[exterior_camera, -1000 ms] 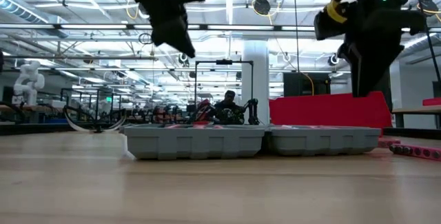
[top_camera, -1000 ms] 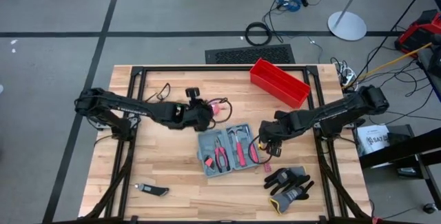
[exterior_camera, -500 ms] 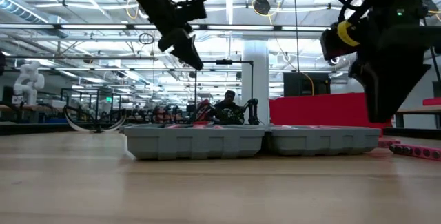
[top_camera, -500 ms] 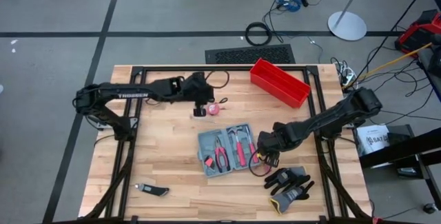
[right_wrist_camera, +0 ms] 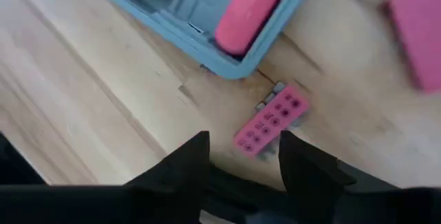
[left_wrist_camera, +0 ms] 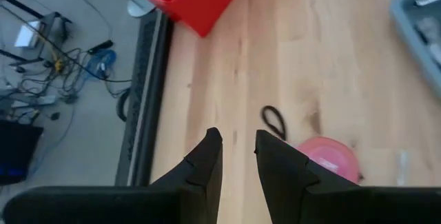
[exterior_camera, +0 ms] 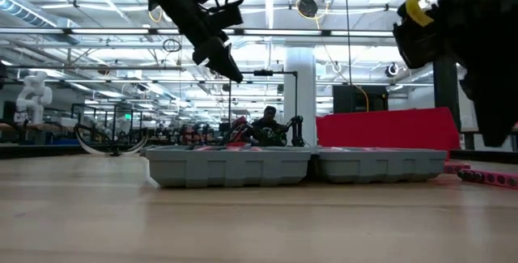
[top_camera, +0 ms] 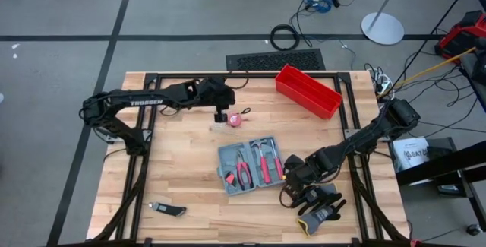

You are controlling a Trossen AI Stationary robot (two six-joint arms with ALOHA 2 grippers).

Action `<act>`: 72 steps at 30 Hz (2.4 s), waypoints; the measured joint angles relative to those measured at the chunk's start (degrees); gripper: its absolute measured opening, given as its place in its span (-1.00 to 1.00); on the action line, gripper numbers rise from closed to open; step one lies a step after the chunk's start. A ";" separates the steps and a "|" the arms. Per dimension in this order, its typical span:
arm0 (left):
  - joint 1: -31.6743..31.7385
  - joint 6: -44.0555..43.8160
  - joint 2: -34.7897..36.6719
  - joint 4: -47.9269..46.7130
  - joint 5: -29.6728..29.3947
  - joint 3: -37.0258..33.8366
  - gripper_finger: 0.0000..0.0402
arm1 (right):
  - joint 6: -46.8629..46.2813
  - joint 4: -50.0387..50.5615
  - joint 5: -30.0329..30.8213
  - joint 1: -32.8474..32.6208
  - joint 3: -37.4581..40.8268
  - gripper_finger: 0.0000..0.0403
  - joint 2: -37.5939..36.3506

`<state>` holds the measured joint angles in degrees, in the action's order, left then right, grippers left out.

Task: Prefit tool cases
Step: Put the screwdriver bits into the toolbox

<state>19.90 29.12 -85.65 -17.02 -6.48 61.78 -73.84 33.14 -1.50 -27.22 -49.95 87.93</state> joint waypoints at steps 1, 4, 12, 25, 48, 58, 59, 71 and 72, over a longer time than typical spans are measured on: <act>0.47 0.22 0.00 0.29 -0.01 0.00 -0.54 | -1.66 -0.32 0.05 -0.15 0.00 -0.20 0.45; 1.85 0.42 0.00 0.15 0.00 0.00 -0.54 | -5.28 -0.62 0.08 -0.41 0.00 -0.23 2.70; 3.09 1.56 -0.02 -0.17 3.26 0.00 -0.54 | -6.87 -2.51 -0.88 0.14 -0.15 -0.27 8.54; 3.67 1.80 -0.04 -0.29 3.30 0.00 -0.54 | -7.57 0.46 2.53 0.13 -3.03 -0.71 8.79; 7.65 -0.52 -0.07 -15.93 13.18 -5.44 -0.54 | -1.66 16.51 4.86 10.44 -34.70 -0.77 22.22; -1.63 -0.89 -0.07 -4.85 20.94 -17.18 -0.54 | 2.49 34.38 0.40 11.82 -55.18 -0.77 36.38; -2.18 -1.53 -0.07 -3.65 21.01 -17.64 -0.54 | 2.43 34.70 0.03 11.84 -55.98 -0.77 37.07; -3.32 -11.73 -0.11 5.02 20.84 -21.33 -0.54 | -2.64 38.84 0.51 12.04 -56.43 -0.77 40.44; -3.34 -12.89 -0.11 5.25 20.83 -21.33 -0.54 | -3.18 38.43 0.96 12.12 -56.43 -0.77 40.55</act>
<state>16.56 16.23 -85.76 -11.77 14.35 40.45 -77.03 71.57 -0.54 -15.10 -106.39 128.48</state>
